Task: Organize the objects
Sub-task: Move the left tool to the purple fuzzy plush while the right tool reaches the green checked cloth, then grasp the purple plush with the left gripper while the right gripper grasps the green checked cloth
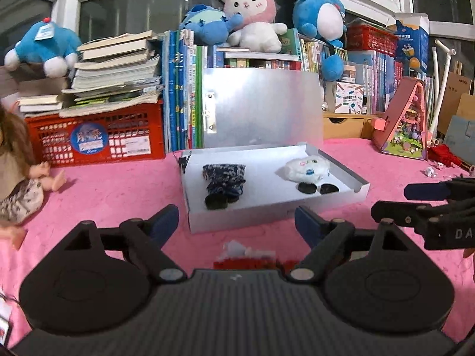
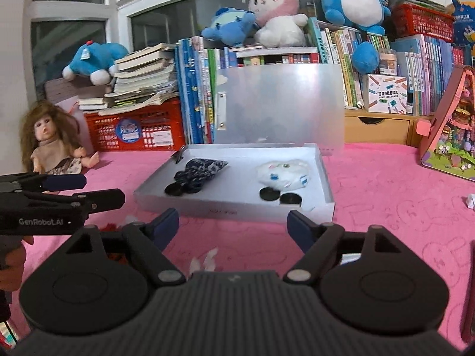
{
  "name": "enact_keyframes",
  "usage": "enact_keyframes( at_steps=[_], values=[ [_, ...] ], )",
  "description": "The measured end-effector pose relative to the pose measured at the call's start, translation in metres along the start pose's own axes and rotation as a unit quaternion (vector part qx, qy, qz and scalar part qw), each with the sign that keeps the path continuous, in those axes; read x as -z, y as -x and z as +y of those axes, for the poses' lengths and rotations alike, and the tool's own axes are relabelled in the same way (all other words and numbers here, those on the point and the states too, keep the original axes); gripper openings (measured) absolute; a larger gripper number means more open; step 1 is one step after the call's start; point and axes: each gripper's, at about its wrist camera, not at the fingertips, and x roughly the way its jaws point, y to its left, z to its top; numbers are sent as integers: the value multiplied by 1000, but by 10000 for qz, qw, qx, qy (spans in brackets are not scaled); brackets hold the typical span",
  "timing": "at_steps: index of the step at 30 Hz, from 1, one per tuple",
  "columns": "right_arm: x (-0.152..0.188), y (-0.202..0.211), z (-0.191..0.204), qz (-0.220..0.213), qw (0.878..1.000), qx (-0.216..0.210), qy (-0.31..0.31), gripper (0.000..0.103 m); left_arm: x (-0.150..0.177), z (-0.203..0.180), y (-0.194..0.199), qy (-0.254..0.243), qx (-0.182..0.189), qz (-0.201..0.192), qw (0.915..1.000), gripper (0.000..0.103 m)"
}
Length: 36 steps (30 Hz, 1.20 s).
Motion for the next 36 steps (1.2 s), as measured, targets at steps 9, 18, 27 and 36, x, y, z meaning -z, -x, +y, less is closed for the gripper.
enact_keyframes(
  at_steps=[9,18,27,36],
  values=[
    [42,22,23,9,10000,-12,-11,90,45,2,24,-13,-130,157,9998,89],
    [64,18,45,133,9994,170,285,91,66,6,33,-56,-291,226,9993,89],
    [75,13,54,236,9987,223,393,91,75,10,28,24,-354,379,9987,89],
    [78,10,58,274,9984,164,456,91,80,7,22,-31,-349,489,9982,89]
  ],
)
